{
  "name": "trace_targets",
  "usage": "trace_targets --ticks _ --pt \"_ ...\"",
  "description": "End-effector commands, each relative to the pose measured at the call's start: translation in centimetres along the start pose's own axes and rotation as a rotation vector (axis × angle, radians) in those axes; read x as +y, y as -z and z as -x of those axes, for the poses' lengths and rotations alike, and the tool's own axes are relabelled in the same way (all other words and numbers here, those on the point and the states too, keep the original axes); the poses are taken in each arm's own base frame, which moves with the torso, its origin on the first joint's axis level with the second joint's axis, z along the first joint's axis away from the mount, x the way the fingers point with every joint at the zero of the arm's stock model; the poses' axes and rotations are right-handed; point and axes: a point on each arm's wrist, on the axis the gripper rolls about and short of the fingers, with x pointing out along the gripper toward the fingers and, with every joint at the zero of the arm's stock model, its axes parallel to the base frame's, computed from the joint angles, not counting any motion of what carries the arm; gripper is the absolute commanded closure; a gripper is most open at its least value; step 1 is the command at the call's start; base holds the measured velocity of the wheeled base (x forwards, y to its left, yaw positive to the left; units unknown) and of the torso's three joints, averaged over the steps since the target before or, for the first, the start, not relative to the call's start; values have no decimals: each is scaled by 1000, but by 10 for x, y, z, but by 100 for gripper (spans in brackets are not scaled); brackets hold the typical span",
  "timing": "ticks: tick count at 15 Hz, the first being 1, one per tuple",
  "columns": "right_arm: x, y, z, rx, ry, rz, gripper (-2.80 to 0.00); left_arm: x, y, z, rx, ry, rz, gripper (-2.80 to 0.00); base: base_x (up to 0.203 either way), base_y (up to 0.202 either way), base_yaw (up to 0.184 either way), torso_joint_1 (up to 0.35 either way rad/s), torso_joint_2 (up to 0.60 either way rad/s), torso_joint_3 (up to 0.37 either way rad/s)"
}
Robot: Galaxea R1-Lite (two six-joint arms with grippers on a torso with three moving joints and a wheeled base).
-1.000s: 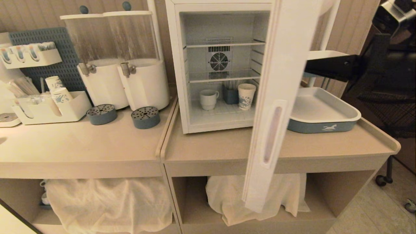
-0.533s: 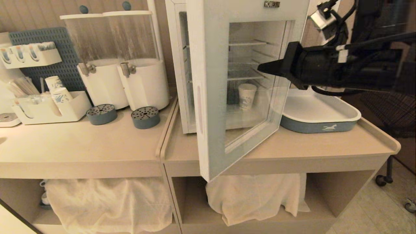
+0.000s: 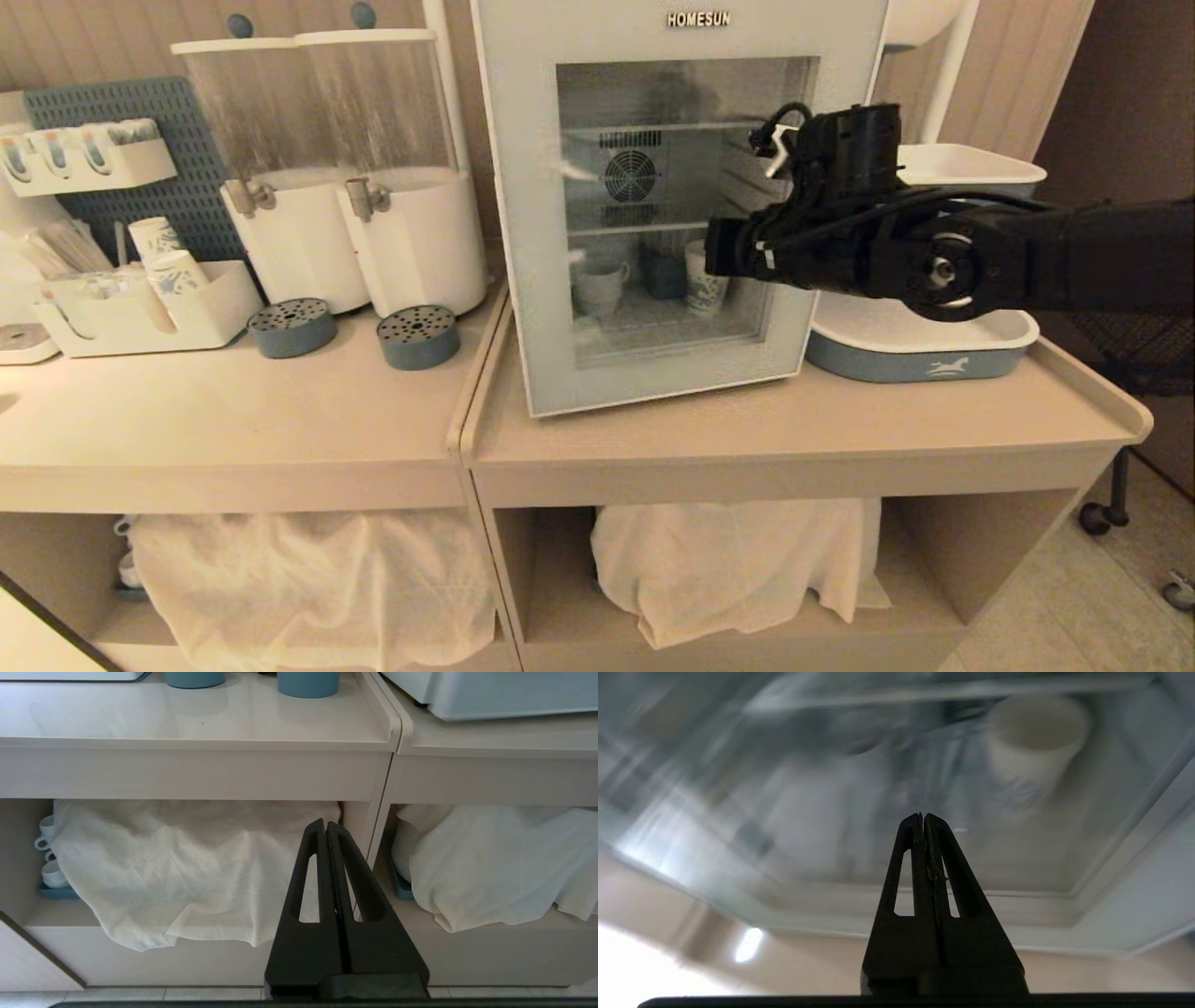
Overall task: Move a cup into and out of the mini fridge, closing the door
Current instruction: Close the freezer door
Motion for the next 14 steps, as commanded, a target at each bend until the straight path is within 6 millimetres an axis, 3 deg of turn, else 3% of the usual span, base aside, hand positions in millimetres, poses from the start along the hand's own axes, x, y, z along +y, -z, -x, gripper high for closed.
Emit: trace_targets --ticks 1,4,7,10,14 --pt "0 14 -27 16 47 23 0 0 0 0 2 -1 0 0 0 0 0 0 0 0" --pt "-1 16 -26 24 65 30 0 0 0 0 1 -1 0 0 0 0 0 0 0 0" --pt "-5 14 15 54 64 31 0 0 0 0 -1 1 0 0 0 0 0 0 0 0" --pt "-11 -3 85 16 55 23 0 0 0 0 2 -1 0 0 0 0 0 0 0 0" --pt "-25 -21 214 -137 142 -6 0 0 0 0 0 -1 0 0 0 0 0 0 0 0"
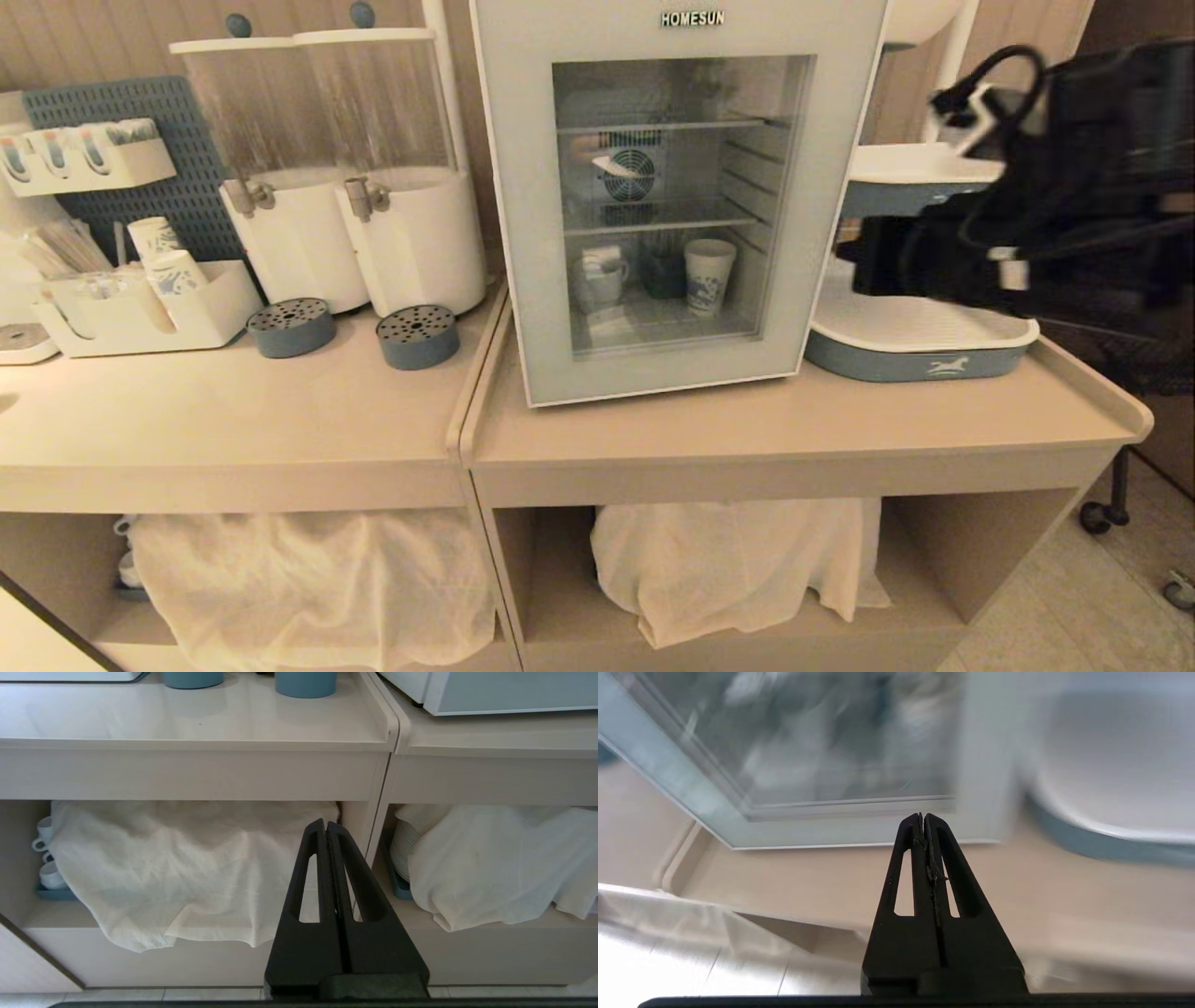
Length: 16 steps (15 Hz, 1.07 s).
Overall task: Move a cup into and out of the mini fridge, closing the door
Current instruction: Close the freezer door, then open the freezer door
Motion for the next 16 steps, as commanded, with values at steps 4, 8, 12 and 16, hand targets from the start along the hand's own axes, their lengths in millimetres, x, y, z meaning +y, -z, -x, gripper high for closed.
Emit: trace_targets --ticks 4,8,12,16 --pt "-55 13 167 -250 425 -100 0 0 0 0 2 -2 0 0 0 0 0 0 0 0" --pt "-89 75 228 -312 783 -170 0 0 0 0 0 0 0 0 0 0 0 0 0 0" --pt "-91 142 268 -408 878 -219 0 0 0 0 1 -2 -1 0 0 0 0 0 0 0" --pt "-83 192 296 -582 765 -232 0 0 0 0 2 -1 -1 0 0 0 0 0 0 0"
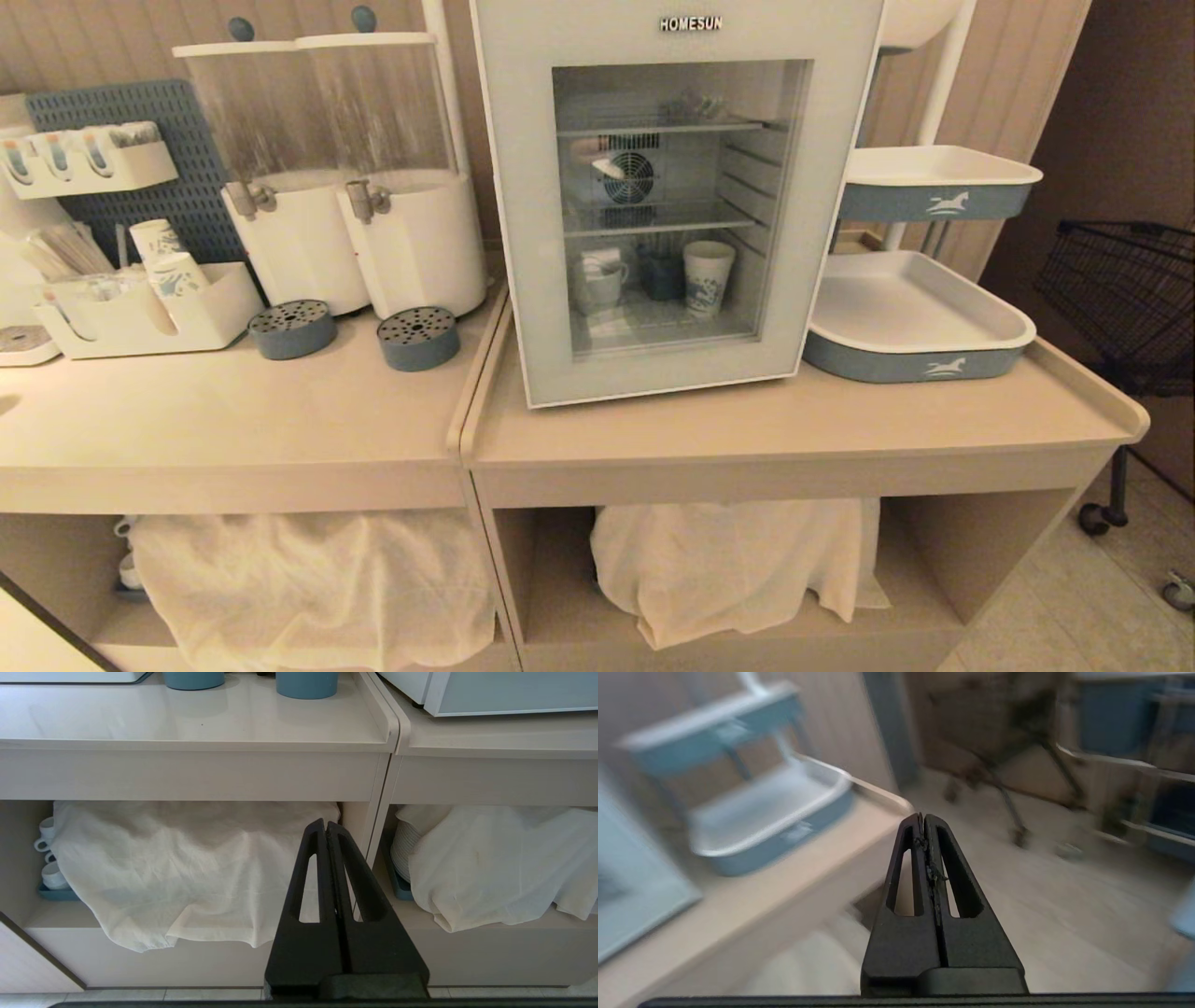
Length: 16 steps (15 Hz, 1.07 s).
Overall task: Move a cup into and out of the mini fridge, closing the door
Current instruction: Open the freezer door
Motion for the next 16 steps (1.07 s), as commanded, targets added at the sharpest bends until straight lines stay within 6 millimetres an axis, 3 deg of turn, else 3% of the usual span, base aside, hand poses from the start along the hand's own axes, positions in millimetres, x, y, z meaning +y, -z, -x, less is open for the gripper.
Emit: trace_targets --ticks 1,5,6,8,16 --pt "-18 20 24 -110 -72 -75 0 0 0 0 1 0 0 0 0 0 0 0 0 0" --pt "-8 92 7 -8 -355 92 0 0 0 0 1 0 0 0 0 0 0 0 0 0" --pt "-5 101 7 29 -486 144 0 0 0 0 1 -1 1 0 0 0 0 0 0 0" --pt "-5 111 9 130 -620 247 0 0 0 0 0 0 1 0 0 0 0 0 0 0" --pt "-5 112 9 189 -618 236 0 0 0 0 1 0 -1 0 0 0 0 0 0 0"
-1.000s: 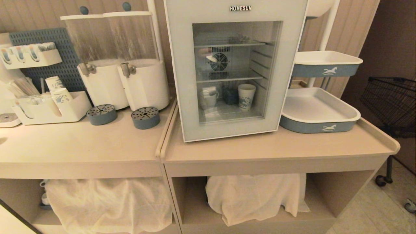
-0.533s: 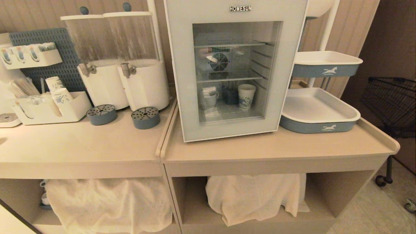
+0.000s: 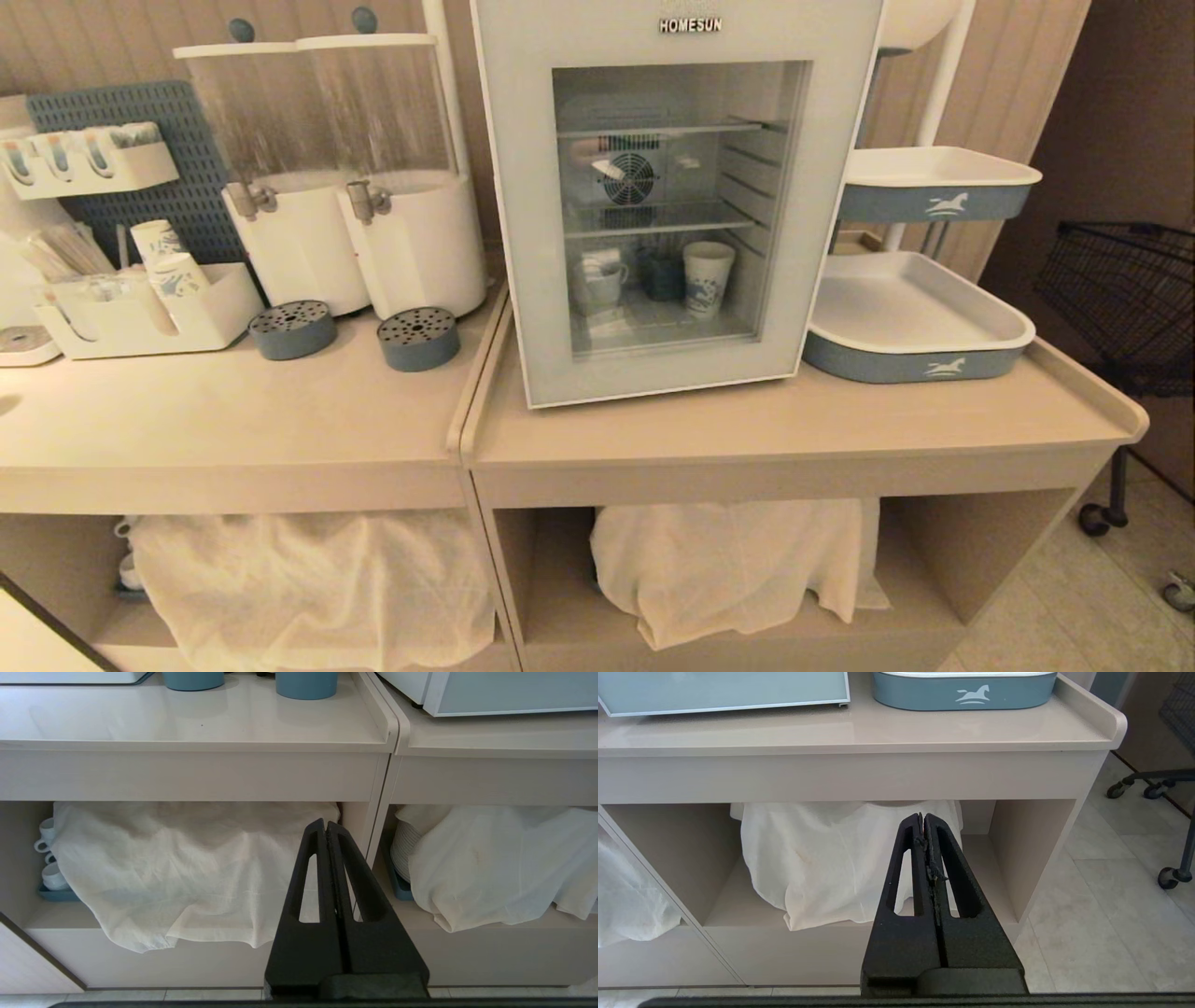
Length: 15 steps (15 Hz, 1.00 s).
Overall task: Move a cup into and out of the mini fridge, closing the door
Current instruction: Open the freezer door
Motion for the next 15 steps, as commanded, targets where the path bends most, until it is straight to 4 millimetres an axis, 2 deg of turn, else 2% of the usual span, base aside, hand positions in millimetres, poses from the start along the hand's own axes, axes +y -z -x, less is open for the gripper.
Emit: trace_targets --ticks 1,4,10,15 --pt "0 0 -1 8 -1 0 0 0 0 0 0 -2 0 0 0 0 0 0 0 0" --pt "0 0 -1 8 -1 0 0 0 0 0 0 0 -2 0 32 0 1 2 0 -1" --pt "0 0 -1 14 -1 0 0 0 0 0 0 0 0 0 154 0 0 2 4 2" --pt "0 0 -1 22 -2 -1 0 0 -5 1 -26 -6 -10 0 0 0 0 0 0 0"
